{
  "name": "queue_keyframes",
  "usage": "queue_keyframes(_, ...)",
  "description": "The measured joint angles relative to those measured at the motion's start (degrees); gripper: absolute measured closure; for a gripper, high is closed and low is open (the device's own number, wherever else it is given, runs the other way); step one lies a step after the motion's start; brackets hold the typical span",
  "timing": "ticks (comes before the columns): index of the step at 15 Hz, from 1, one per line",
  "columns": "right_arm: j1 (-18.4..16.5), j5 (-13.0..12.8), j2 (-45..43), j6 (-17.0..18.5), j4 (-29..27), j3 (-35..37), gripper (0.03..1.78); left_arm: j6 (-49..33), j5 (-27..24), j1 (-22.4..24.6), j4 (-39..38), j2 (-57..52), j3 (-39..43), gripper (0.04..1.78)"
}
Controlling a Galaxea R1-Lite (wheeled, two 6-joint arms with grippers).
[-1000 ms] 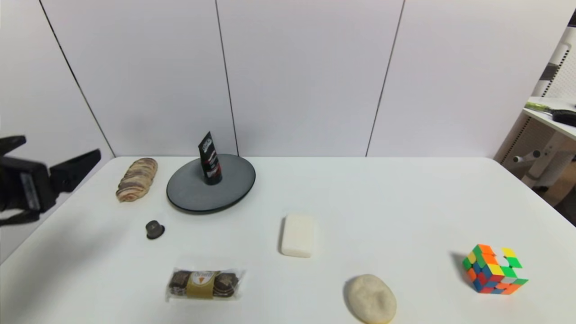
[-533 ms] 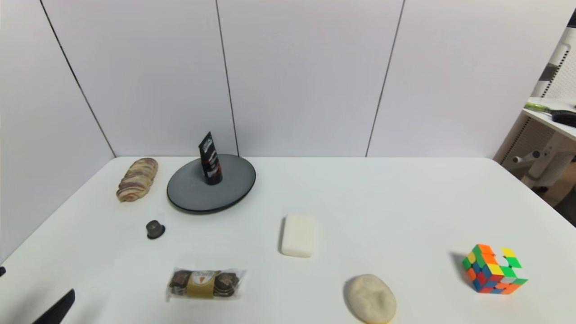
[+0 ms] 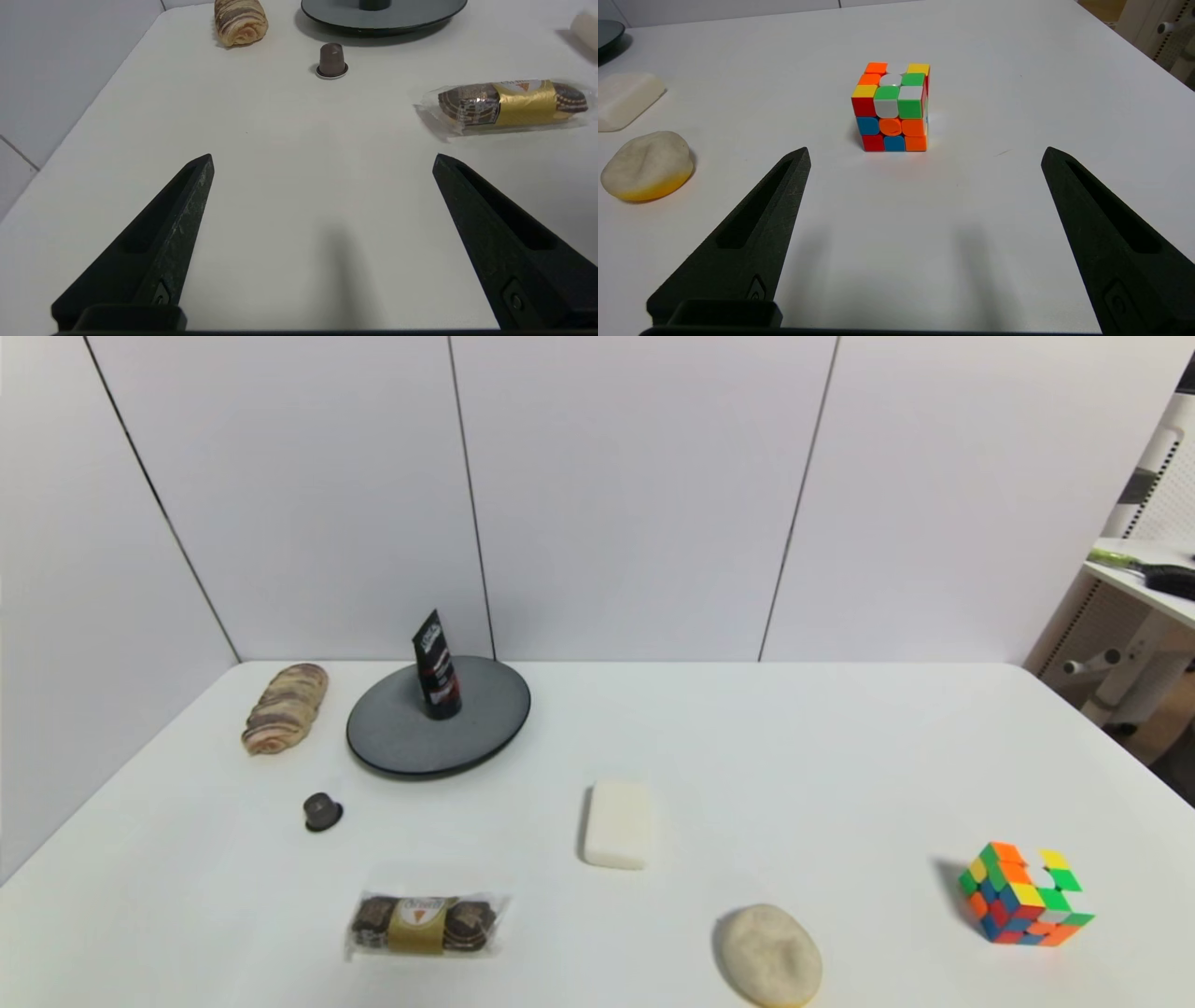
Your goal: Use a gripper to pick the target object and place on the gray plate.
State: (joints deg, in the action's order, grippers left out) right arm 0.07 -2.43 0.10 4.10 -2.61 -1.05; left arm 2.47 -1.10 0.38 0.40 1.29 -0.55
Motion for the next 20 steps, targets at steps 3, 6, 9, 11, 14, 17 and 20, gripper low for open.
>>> queue_keyframes(3,0.02,0.00,0.00,0.00,0.00,0.00,0.10,-2.58,1.10,0.04,-0.45,-1.19,0.39,0.13)
queue_keyframes(6,0.00,-0.02,0.00,0.00,0.00,0.00,0.10,-2.63,1.10,0.04,-0.45,-1.43,0.45,0.13)
queue_keyframes(9,0.00,0.00,0.00,0.01,0.00,0.00,0.10,-2.63,1.10,0.04,-0.48,-1.48,0.45,0.13)
queue_keyframes(11,0.00,-0.02,0.00,0.01,0.00,0.00,0.10,-2.63,1.10,0.04,-0.48,-1.48,0.45,0.13)
queue_keyframes(14,0.00,-0.02,0.00,-0.05,-0.02,0.00,0.10,-2.63,1.10,0.04,-0.48,-1.48,0.45,0.13)
queue_keyframes(17,0.02,-0.02,0.00,-0.05,-0.02,0.00,0.10,-2.63,1.10,0.04,-0.45,-1.48,0.45,0.13)
queue_keyframes(20,0.02,-0.10,0.00,-0.13,-0.15,-0.07,0.10,-2.63,1.10,0.04,-0.48,-1.45,0.45,0.13)
